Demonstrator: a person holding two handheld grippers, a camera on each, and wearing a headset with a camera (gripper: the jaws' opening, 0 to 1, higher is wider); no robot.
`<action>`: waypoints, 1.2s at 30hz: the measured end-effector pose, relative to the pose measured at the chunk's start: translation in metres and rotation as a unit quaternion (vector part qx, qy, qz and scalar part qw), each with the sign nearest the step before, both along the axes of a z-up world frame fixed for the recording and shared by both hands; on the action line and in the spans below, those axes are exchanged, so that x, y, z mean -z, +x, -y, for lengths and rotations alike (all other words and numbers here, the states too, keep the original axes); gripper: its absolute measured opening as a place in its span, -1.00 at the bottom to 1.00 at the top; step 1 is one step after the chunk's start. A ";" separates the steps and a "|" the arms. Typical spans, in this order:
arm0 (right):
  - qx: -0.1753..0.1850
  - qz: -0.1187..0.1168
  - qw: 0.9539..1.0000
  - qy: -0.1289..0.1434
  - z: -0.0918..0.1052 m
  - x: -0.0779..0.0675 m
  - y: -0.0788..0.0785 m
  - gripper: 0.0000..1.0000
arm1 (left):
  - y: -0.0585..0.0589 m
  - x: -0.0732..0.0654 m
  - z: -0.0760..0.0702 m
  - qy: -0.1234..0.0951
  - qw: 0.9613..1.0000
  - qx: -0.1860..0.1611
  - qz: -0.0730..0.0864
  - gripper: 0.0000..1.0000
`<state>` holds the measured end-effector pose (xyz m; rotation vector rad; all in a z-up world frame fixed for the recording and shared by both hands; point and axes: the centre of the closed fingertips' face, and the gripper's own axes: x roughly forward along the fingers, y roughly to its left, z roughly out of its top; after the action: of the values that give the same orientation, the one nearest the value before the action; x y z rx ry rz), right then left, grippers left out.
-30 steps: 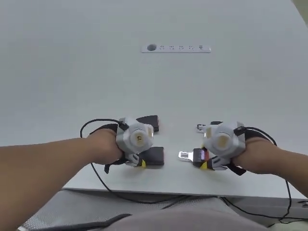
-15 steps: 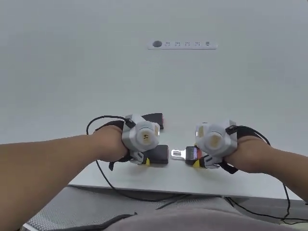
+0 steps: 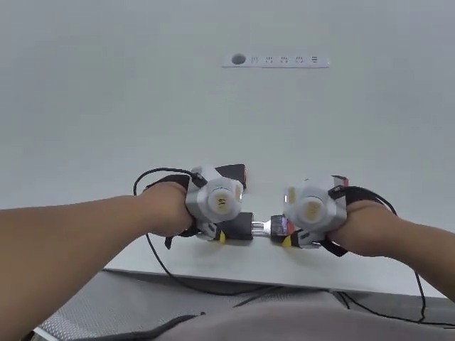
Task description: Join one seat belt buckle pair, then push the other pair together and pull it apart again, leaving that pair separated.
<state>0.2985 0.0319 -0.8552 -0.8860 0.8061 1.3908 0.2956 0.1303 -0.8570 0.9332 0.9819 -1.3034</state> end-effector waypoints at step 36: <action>0.003 -0.006 1.000 0.003 -0.019 -0.001 0.002 -0.39 | 0.003 0.000 0.000 -0.028 1.000 -0.005 0.003 -0.38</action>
<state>0.3003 0.0505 -0.8541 -0.8716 0.8124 1.3938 0.2991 0.1304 -0.8566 0.8875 0.9404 -1.3120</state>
